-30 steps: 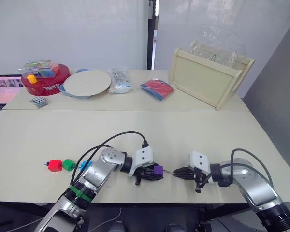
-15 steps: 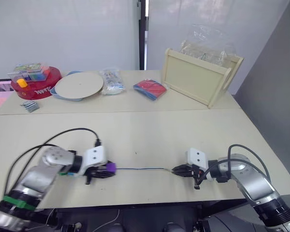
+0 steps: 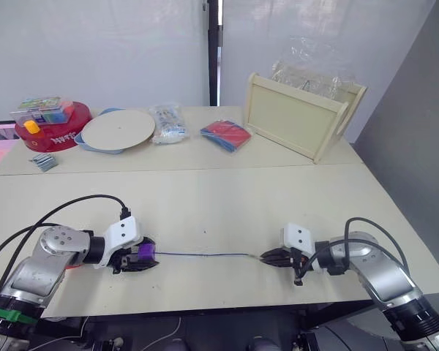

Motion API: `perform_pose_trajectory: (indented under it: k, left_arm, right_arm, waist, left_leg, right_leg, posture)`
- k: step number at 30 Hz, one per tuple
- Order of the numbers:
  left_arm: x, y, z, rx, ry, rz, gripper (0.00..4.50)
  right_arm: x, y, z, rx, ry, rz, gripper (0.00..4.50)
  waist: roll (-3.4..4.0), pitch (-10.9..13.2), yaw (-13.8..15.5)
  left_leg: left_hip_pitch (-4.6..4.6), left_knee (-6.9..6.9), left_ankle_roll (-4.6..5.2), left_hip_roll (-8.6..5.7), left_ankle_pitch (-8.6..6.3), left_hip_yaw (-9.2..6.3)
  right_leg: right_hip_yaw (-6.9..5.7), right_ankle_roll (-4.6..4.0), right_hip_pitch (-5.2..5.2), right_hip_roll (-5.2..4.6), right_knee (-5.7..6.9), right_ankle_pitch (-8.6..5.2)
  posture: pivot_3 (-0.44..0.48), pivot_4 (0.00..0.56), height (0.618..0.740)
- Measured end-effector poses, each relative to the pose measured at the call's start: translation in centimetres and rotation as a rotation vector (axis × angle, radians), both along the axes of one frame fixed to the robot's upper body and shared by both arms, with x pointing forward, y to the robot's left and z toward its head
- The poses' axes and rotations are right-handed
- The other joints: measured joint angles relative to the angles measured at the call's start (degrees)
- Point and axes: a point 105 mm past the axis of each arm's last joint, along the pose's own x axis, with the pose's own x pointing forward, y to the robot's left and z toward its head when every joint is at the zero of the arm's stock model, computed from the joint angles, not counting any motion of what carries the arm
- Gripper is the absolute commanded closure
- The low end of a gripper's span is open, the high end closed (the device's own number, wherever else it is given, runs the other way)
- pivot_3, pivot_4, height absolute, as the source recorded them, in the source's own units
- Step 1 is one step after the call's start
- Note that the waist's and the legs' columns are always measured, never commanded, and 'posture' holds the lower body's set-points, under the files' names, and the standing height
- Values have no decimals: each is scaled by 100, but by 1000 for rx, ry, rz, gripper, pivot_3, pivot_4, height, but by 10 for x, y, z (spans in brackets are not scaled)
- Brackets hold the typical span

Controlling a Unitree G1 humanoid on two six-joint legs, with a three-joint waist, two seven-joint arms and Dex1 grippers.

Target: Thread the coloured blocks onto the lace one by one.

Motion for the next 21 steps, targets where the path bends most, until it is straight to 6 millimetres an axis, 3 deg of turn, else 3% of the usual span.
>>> perform_pose_trajectory:
  k: [3,7,9,13,18,21]
  left_arm:
    - [0,2,11,77,50,-43,285]
    - [-2,7,47,242,64,-137,285]
    - [-5,7,55,339,81,-171,285]
    - [-17,-2,52,449,206,-244,285]
    - [-3,-10,51,529,216,-225,285]
    - [1,-13,39,556,250,-233,285]
  right_arm:
    - [1,2,1,3,4,-8,4500]
    - [2,5,4,2,5,-5,4500]
    - [1,7,4,-1,4,-3,4500]
    - [1,10,4,2,-4,-6,4500]
    - [-3,16,3,10,-13,-9,4500]
    - [-5,18,2,13,-13,-15,4500]
  waist:
    - [-9,5,14]
    - [-15,8,42]
    - [-14,8,54]
    - [-15,9,83]
    - [-16,9,122]
    - [-17,9,123]
  left_leg:
    - [-17,5,-1,0,1,-1]
    - [-73,19,-5,-2,4,-2]
    - [-77,19,-5,-3,4,-1]
    - [-79,20,-5,-2,4,-1]
    - [-81,31,-5,-3,4,-2]
    - [-85,34,-5,-2,4,-3]
  right_leg:
    - [-3,0,-15,0,4,0]
    - [-4,0,-68,0,14,1]
    - [-3,0,-71,0,10,0]
    - [-3,0,-72,2,9,0]
    - [-4,0,-70,4,12,0]
    - [-5,0,-70,3,12,0]
  posture:
    - [0,150,740]
    - [0,150,740]
    - [0,150,740]
    - [0,150,740]
    - [0,150,740]
    - [0,150,740]
